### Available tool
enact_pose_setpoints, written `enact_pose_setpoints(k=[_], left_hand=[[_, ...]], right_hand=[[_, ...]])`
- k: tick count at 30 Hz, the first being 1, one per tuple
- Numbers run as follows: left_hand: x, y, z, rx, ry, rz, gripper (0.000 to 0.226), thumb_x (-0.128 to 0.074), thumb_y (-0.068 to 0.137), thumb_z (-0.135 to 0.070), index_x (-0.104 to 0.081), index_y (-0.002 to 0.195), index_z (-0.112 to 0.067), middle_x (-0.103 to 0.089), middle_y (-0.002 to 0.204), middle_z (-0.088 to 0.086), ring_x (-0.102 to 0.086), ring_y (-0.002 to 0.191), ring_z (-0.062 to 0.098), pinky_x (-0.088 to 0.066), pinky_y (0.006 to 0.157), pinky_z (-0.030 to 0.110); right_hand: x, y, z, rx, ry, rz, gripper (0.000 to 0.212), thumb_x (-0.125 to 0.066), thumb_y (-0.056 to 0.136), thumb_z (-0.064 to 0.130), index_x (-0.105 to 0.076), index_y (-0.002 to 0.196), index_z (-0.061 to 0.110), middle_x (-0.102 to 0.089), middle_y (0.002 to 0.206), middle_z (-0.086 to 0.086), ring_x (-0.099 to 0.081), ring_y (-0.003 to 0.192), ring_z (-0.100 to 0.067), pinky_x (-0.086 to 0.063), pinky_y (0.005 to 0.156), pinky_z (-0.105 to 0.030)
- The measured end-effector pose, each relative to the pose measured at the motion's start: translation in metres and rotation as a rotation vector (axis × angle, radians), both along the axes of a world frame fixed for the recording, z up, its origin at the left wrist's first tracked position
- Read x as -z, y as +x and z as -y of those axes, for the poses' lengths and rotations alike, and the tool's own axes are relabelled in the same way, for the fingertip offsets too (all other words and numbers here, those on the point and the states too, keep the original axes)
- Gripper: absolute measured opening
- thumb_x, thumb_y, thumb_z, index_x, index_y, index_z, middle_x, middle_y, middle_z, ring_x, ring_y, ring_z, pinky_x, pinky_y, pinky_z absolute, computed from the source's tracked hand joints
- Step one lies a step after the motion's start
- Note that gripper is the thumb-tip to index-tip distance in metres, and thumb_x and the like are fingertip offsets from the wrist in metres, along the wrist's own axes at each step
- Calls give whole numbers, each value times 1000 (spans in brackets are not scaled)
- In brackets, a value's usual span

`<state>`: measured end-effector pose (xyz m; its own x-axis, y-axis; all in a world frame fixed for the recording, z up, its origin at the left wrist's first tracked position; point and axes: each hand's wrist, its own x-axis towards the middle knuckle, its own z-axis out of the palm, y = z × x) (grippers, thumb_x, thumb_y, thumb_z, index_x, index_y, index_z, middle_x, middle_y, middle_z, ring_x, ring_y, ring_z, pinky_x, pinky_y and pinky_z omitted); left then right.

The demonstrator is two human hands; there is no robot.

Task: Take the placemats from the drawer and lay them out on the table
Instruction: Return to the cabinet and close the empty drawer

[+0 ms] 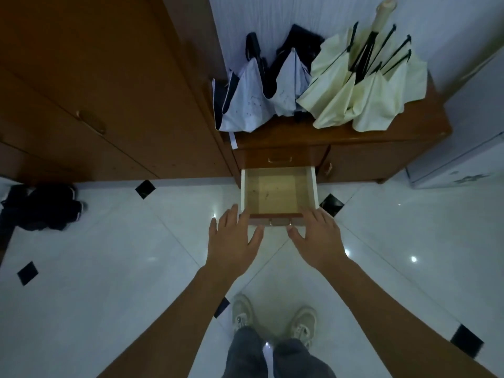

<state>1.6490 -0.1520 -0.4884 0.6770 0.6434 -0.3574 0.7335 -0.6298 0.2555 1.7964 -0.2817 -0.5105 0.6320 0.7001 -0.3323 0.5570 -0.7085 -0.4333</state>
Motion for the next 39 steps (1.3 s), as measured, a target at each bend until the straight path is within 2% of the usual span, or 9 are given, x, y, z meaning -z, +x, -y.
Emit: enact_pose_setpoints(k=[13,15,18,25,28,32,39], left_hand=[[210,19,-34,2,-4,115,59,-28,98,-57,-30,149,-27,-24,159,3,-21,145,21,-7,119,43],[240,30,-44,29,27,143,62,-24,95,-58,-32,148,-26,-26,158,4,-23,144,22,-9,118,43],[287,50,-60,74,63,167,64,-22,94,-58,-28,150,-27,-22,159,4,-20,145,22,-7,119,45],[379,78,-84,126,166,281,65,-25,94,-59,-30,150,-27,-21,160,2,-20,145,20,-11,120,46],[404,80,-86,116,150,307,63,-27,96,-60,-25,151,-29,-17,161,0,-17,146,19,-9,120,43],[409,96,-90,203,224,342,61,-33,97,-57,-25,151,-29,-22,159,1,-21,144,21,-11,118,39],[411,86,-80,286,151,271,61,-43,95,-56,-33,148,-28,-18,161,3,-17,145,21,-11,119,42]], right_hand=[[207,5,-25,128,51,0,68,-33,86,58,-44,139,16,-50,138,-4,-43,129,-26,-37,107,-48],[235,15,-33,122,65,15,71,-30,86,60,-42,142,16,-48,141,-5,-40,131,-26,-35,108,-49],[277,36,-48,118,84,56,65,-39,90,55,-38,145,19,-39,149,-5,-32,137,-27,-28,112,-47],[364,73,-71,115,172,181,62,-45,94,51,-36,147,20,-32,155,-3,-22,144,-23,-17,118,-42],[383,78,-81,103,193,181,62,-46,94,51,-35,147,22,-31,155,-2,-21,144,-23,-17,118,-43],[380,79,-98,8,258,238,59,-45,95,51,-37,146,24,-31,155,0,-23,143,-19,-17,118,-42],[382,75,-79,-68,114,173,58,-60,87,51,-46,139,29,-30,155,1,-18,145,-20,-14,118,-41]])
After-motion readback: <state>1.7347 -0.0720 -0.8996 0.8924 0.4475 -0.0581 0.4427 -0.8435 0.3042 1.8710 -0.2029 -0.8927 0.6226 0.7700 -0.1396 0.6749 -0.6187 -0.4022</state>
